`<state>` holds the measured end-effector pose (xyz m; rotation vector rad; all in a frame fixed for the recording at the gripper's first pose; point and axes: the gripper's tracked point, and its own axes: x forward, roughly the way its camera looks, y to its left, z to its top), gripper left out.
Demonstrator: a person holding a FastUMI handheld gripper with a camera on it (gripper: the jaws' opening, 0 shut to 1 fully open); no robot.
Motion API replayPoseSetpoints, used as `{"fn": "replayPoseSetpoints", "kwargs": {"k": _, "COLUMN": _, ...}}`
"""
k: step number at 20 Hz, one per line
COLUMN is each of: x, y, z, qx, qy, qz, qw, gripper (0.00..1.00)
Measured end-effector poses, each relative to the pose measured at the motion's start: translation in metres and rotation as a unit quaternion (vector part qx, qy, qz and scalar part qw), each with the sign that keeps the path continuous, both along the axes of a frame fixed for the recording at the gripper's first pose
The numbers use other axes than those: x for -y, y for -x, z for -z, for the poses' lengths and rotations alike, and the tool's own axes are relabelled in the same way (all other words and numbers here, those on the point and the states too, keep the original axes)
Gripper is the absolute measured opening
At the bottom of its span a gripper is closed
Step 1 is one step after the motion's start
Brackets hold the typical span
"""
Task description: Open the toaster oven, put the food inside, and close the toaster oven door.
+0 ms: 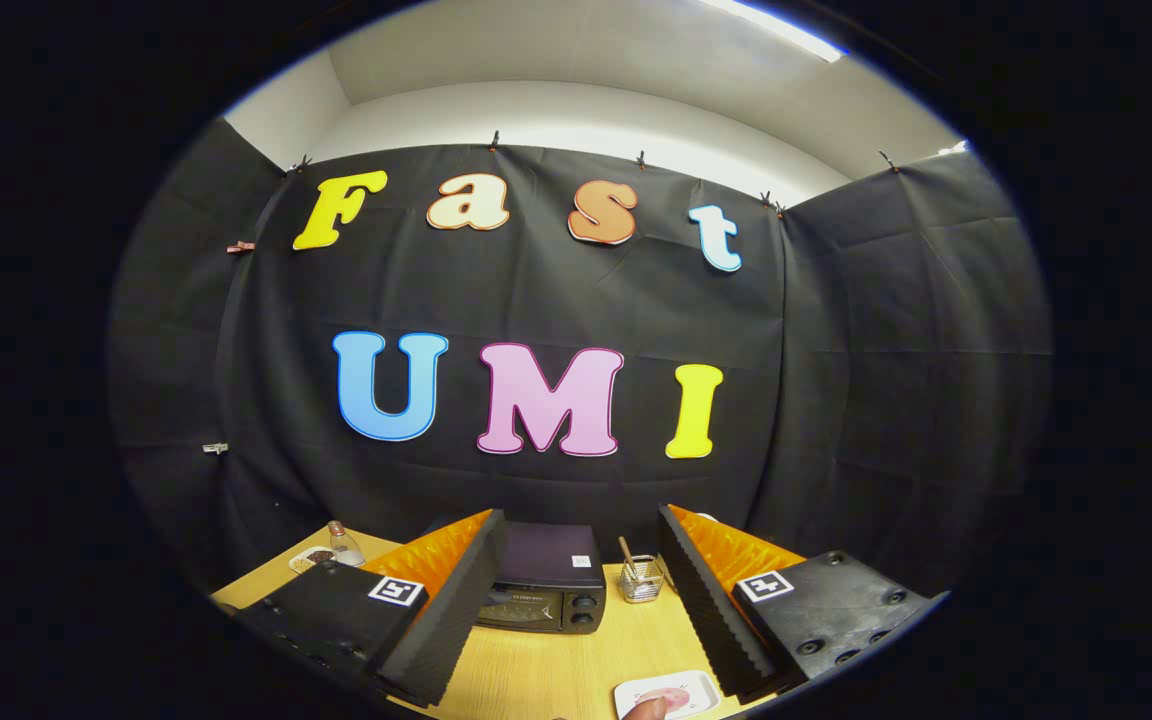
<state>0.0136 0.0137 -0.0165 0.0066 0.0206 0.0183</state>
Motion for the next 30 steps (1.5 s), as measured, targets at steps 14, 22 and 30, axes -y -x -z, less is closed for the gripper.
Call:
{"fn": "replayPoseSetpoints", "kwargs": {"k": 14, "x": -0.126, "y": -0.14, "z": 0.199, "qx": -0.177, "qy": -0.008, "qz": -0.045, "qw": 0.983, "gripper": 0.98}}
{"fn": "replayPoseSetpoints", "kwargs": {"k": 22, "x": -0.142, "y": -0.185, "z": 0.296, "qx": -0.267, "qy": -0.01, "qz": -0.024, "qw": 0.963, "gripper": 0.98}}
{"fn": "replayPoseSetpoints", "kwargs": {"k": 30, "x": -0.142, "y": -0.174, "z": 0.303, "qx": -0.276, "qy": -0.022, "qz": -0.018, "qw": 0.961, "gripper": 0.99}}
